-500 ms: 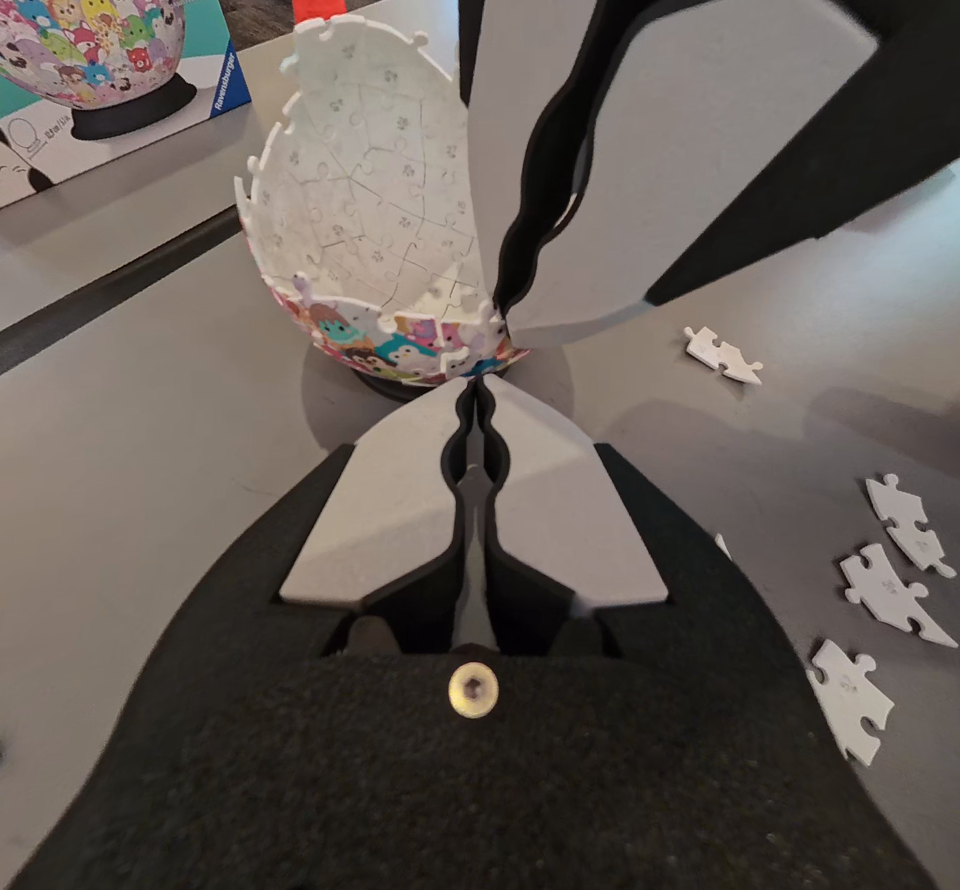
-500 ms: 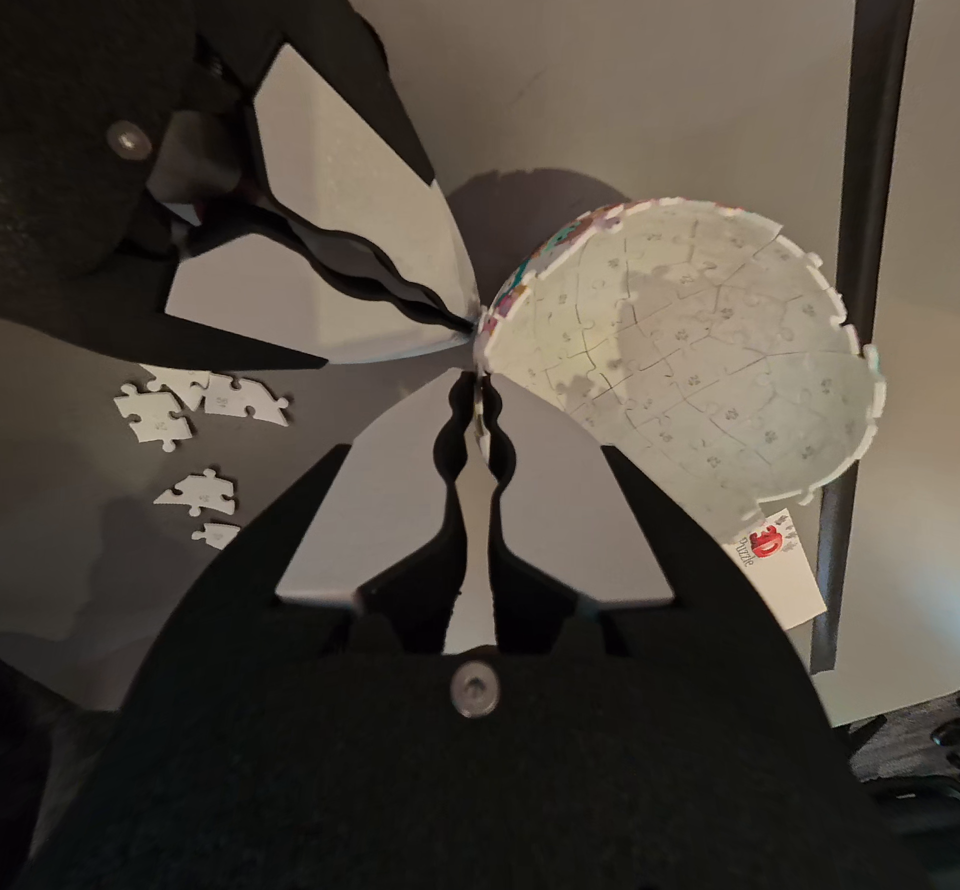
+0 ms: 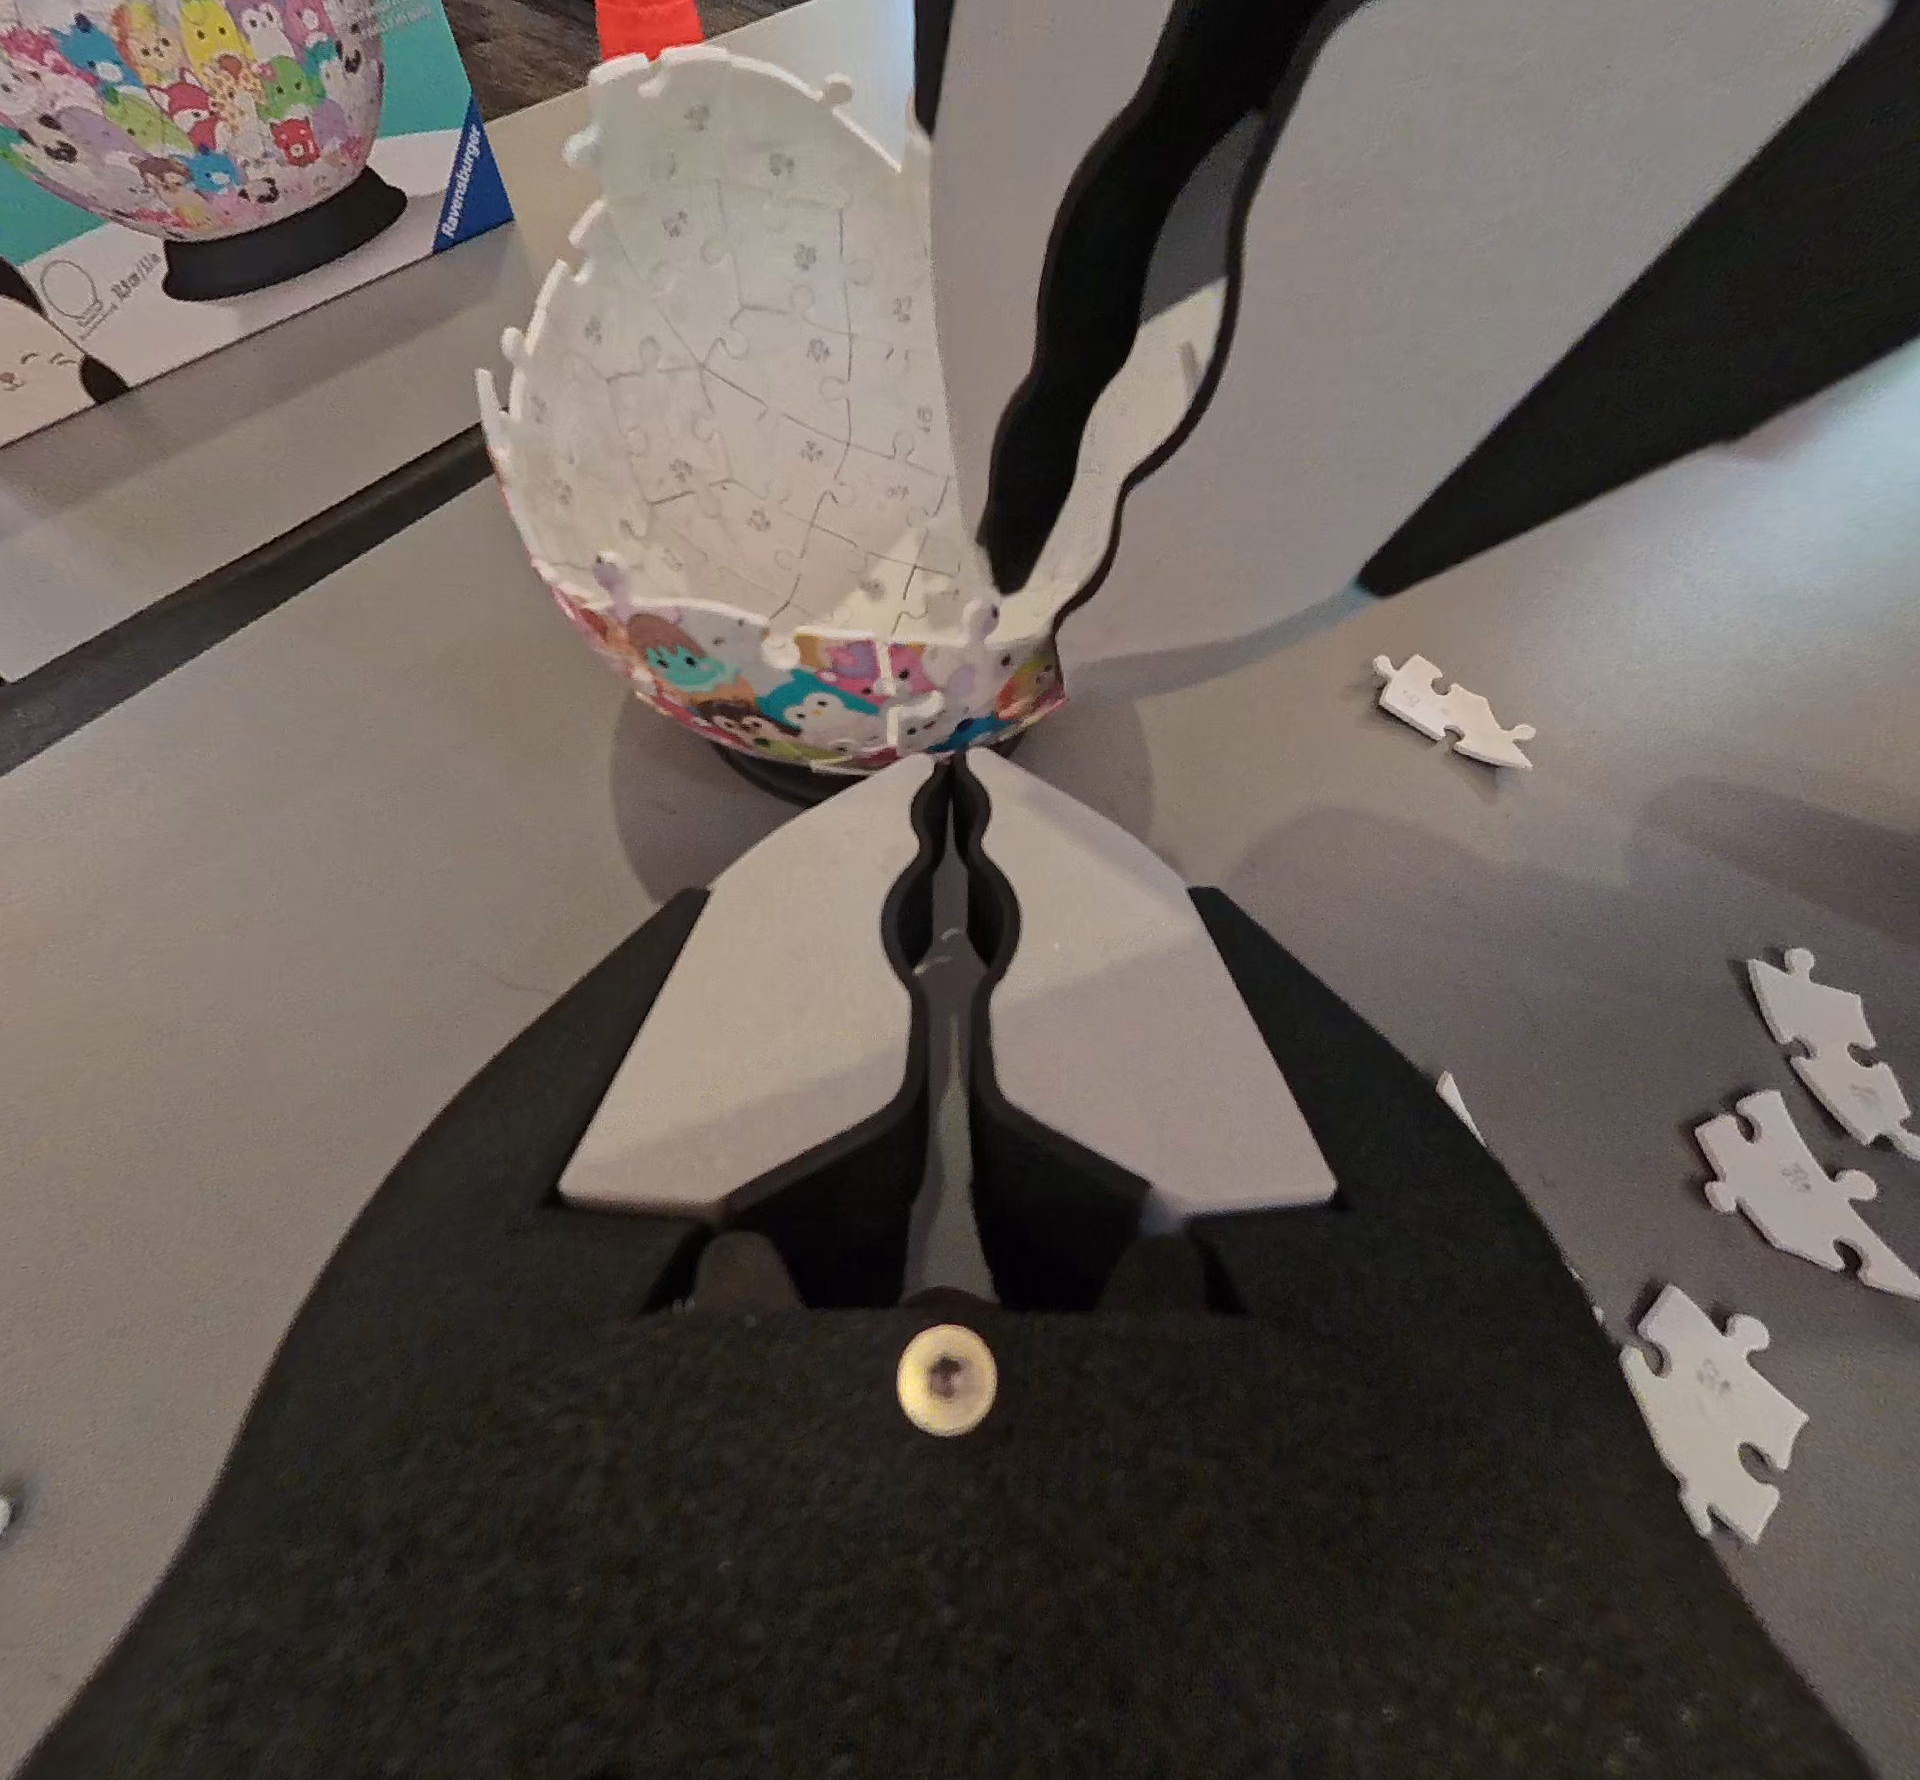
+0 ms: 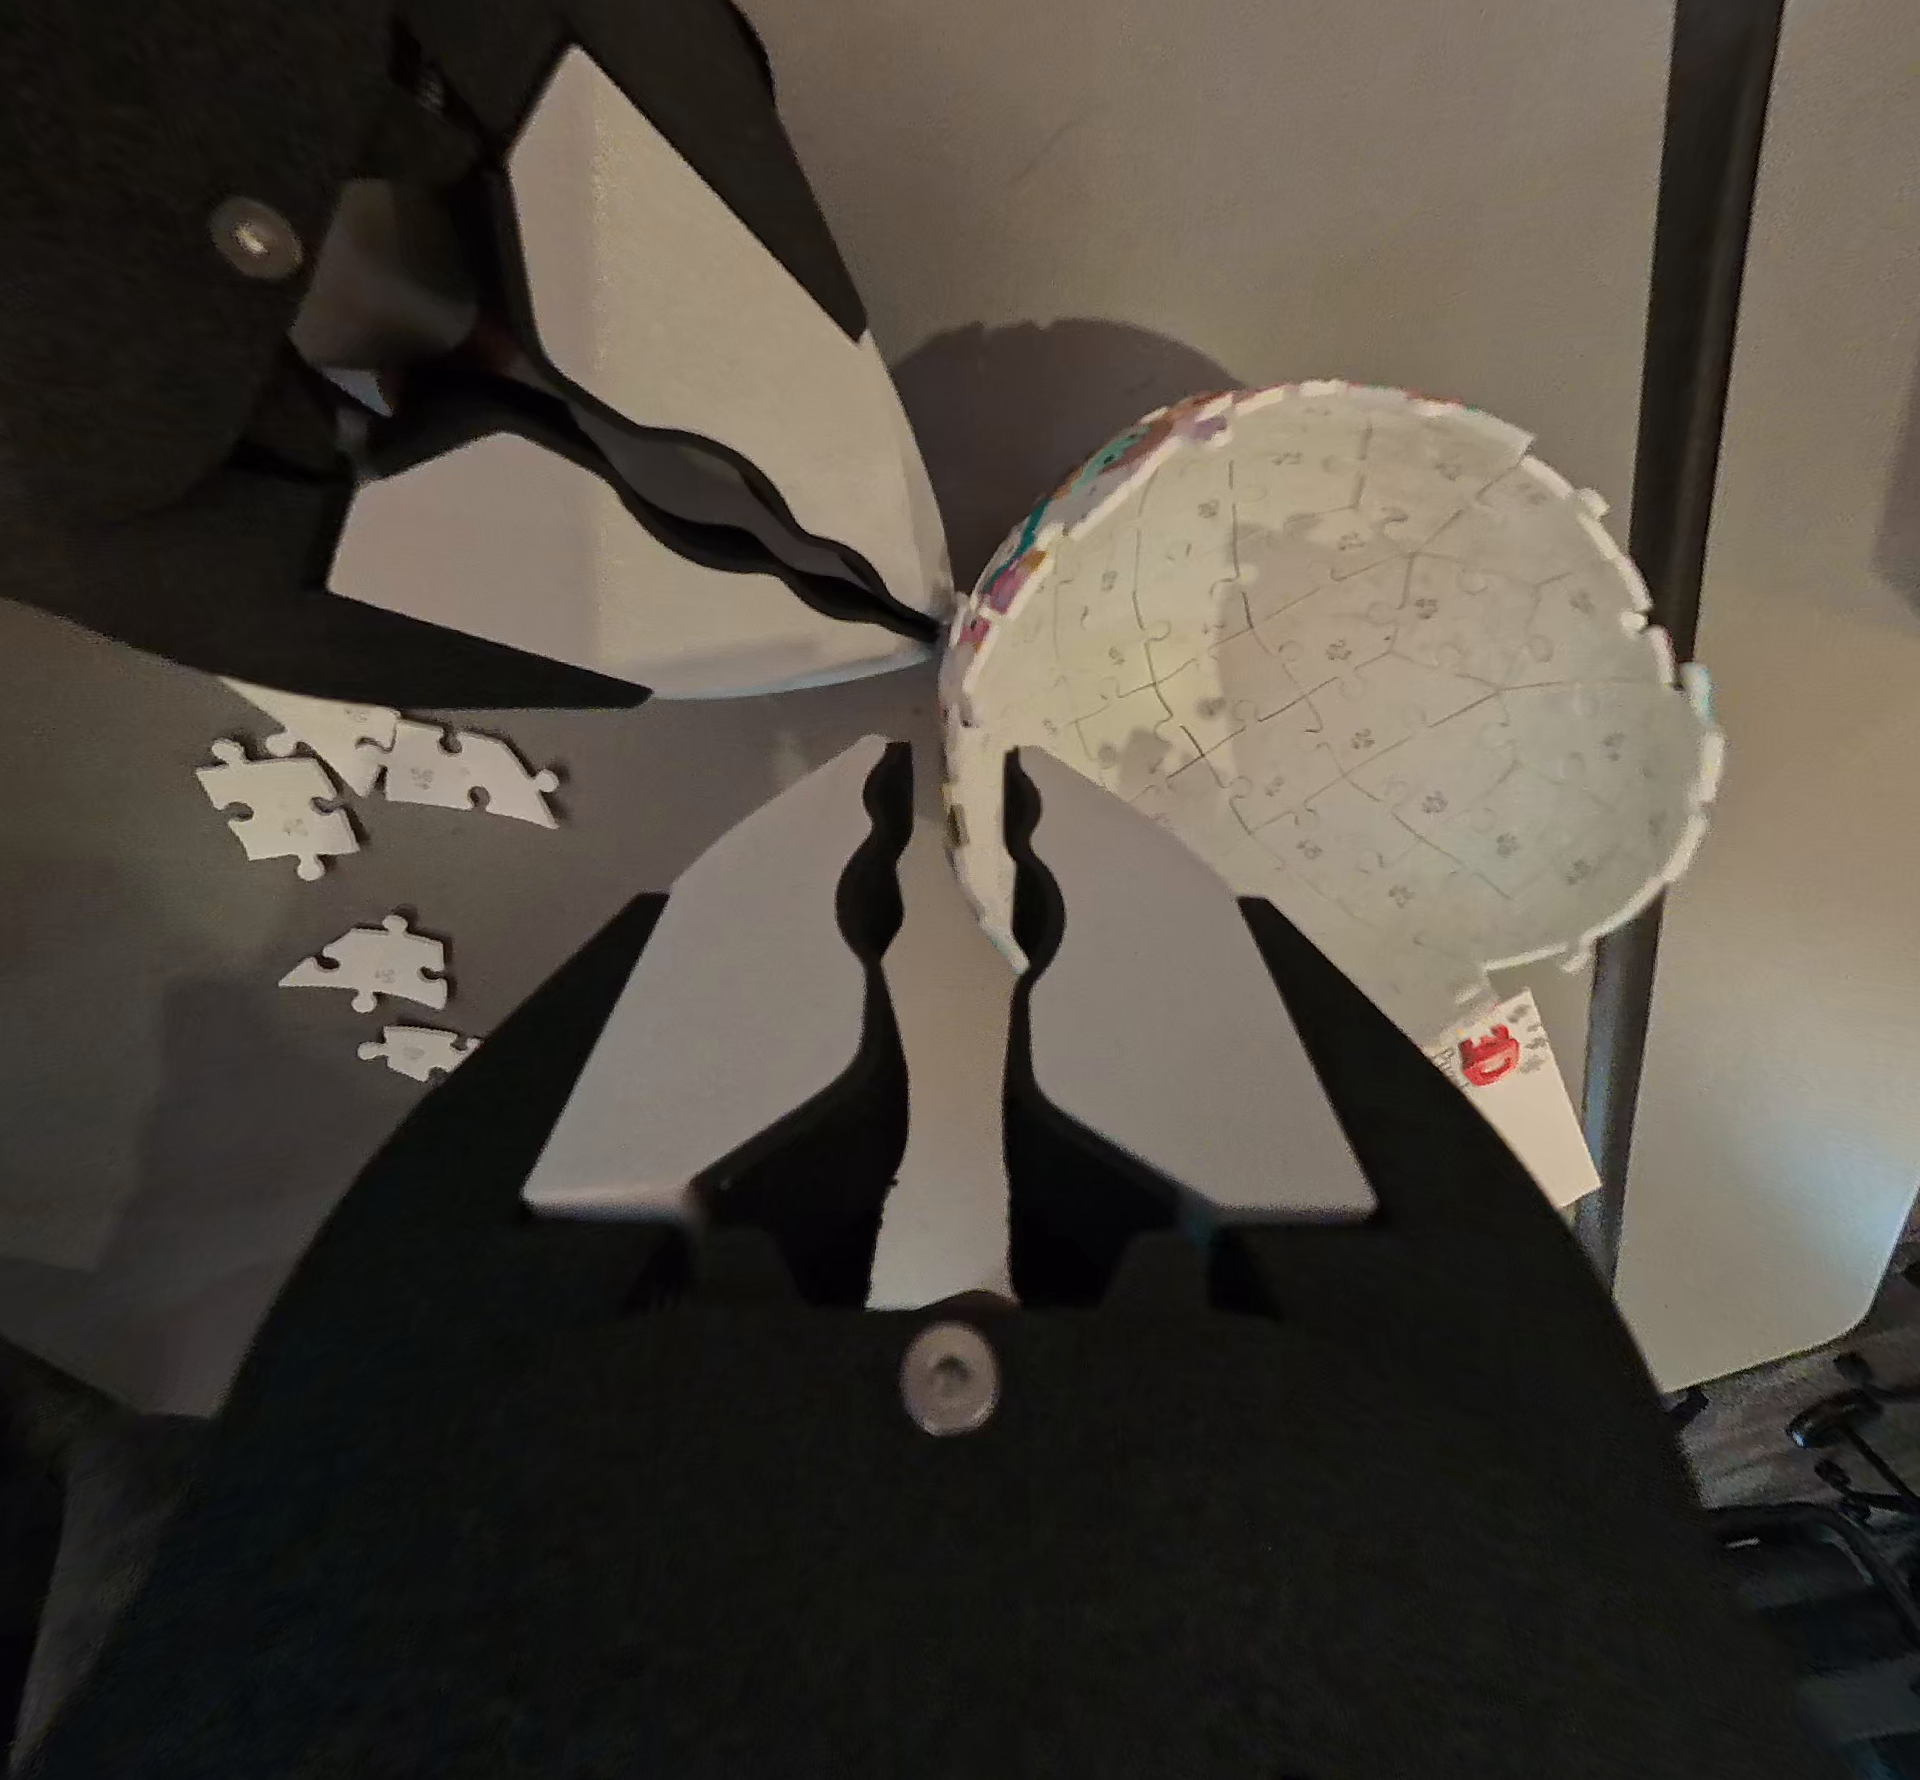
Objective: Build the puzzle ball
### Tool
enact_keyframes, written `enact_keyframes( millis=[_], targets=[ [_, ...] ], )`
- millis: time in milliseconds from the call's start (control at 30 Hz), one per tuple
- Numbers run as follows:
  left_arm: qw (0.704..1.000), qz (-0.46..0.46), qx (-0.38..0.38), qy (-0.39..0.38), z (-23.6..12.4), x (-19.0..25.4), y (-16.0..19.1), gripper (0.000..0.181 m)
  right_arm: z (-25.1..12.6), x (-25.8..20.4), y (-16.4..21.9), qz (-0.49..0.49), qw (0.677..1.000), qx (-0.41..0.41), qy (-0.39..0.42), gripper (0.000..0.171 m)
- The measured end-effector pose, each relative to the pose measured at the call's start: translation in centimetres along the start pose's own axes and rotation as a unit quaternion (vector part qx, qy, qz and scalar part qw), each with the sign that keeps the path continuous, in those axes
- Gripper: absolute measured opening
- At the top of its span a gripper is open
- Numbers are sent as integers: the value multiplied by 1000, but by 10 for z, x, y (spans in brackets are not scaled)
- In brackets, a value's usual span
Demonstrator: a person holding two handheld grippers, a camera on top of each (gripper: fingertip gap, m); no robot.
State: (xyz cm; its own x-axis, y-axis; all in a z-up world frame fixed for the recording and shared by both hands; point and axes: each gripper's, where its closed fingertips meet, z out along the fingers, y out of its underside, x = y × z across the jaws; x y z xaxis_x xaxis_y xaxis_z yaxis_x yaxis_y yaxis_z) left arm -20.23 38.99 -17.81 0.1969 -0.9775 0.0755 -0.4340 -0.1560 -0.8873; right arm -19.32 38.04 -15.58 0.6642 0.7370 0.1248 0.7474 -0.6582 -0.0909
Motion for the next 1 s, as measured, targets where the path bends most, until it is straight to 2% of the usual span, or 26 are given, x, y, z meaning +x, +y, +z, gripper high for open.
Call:
enact_keyframes(
  millis=[233, 467, 567, 767, 1000],
  targets=[
    [1000, -3, 0, 1, 0, 0, 0, 0, -17, -1, -6, 7, 999, 35, 31, 19],
    [1000, -9, 1, 0, 0, -2, 0, 0, -9, -4, -3, -9, 993, 57, 100, 33],
    [1000, -20, 5, 4, -1, -4, -1, 0, -2, -4, -6, -16, 994, 47, 96, 34],
    [998, -58, 17, 23, -4, -8, -4, 0, -2, 1, -15, -17, 995, 32, 88, 30],
    [995, -82, 15, 45, -4, -8, -4, 0, 4, 3, -16, -10, 996, 37, 79, 10]
  ],
)
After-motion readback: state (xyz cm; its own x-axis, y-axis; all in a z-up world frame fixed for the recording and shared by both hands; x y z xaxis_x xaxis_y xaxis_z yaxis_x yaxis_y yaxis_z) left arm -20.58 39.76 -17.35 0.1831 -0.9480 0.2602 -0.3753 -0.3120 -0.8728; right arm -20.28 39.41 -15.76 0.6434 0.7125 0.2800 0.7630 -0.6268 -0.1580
